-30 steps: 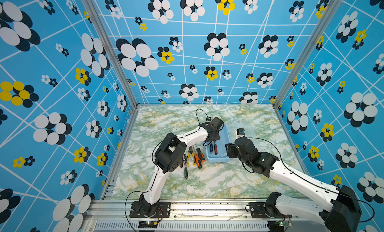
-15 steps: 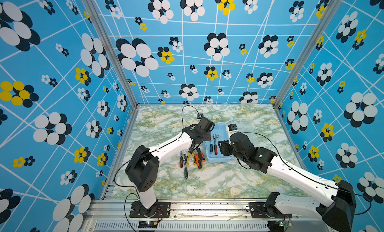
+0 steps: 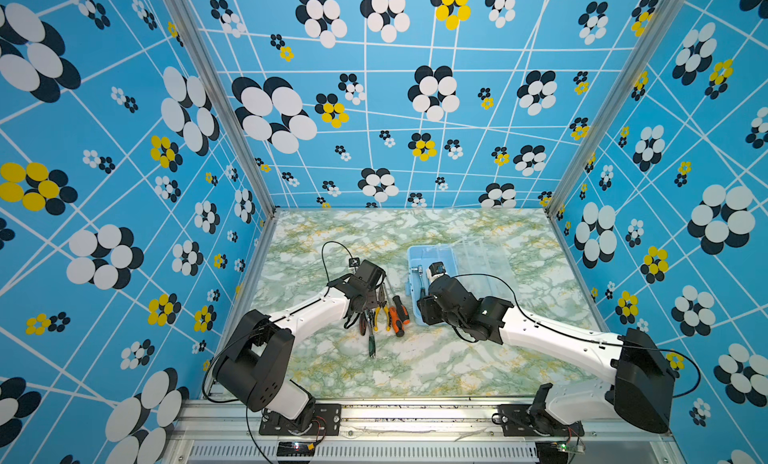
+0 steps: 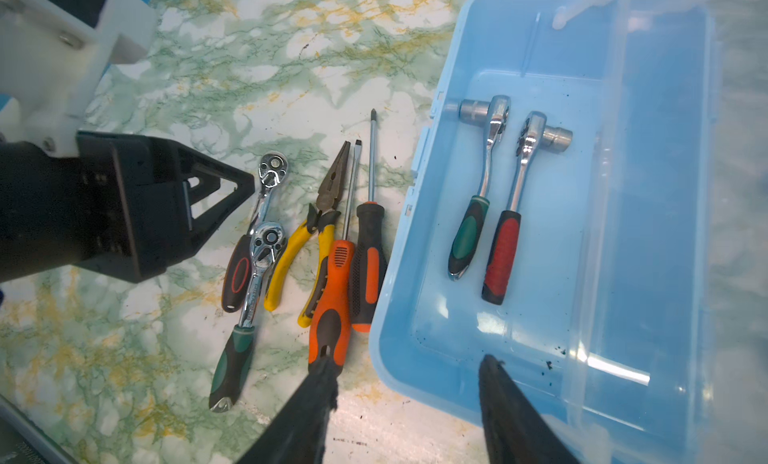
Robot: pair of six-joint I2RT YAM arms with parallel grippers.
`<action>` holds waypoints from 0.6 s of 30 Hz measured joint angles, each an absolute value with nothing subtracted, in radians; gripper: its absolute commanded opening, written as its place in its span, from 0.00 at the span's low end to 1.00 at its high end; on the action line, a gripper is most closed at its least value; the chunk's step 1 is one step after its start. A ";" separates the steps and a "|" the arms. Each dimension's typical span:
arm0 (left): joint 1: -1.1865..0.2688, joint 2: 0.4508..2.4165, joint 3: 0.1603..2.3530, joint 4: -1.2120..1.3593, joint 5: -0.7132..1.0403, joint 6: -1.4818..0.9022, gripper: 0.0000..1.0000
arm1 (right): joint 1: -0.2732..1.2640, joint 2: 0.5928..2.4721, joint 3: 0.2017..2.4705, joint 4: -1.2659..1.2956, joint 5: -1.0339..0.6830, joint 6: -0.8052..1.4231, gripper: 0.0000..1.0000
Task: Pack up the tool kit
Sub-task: 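Return the left gripper to the tools and grasp another chrome ratchet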
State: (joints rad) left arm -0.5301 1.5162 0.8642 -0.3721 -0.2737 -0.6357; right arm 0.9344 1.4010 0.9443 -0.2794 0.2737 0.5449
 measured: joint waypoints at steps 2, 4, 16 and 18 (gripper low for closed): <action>-0.513 1.516 0.850 -0.356 -0.257 -0.636 0.37 | 0.935 1.408 0.949 -0.280 0.274 0.550 0.57; -0.501 1.517 0.843 -0.335 -0.239 -0.636 0.36 | 0.935 1.414 0.957 -0.279 0.274 0.554 0.57; -0.455 1.603 0.823 -0.236 -0.154 -0.643 0.24 | 0.935 1.464 0.989 -0.273 0.274 0.558 0.56; -0.455 1.609 0.820 -0.231 -0.142 -0.644 0.22 | 0.935 1.466 0.989 -0.273 0.274 0.558 0.56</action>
State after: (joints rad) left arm -0.4553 1.6093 0.8196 -0.2310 -0.1417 -0.6437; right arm 0.9352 1.4662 0.9894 -0.2729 0.2745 0.5583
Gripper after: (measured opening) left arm 0.238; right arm 0.565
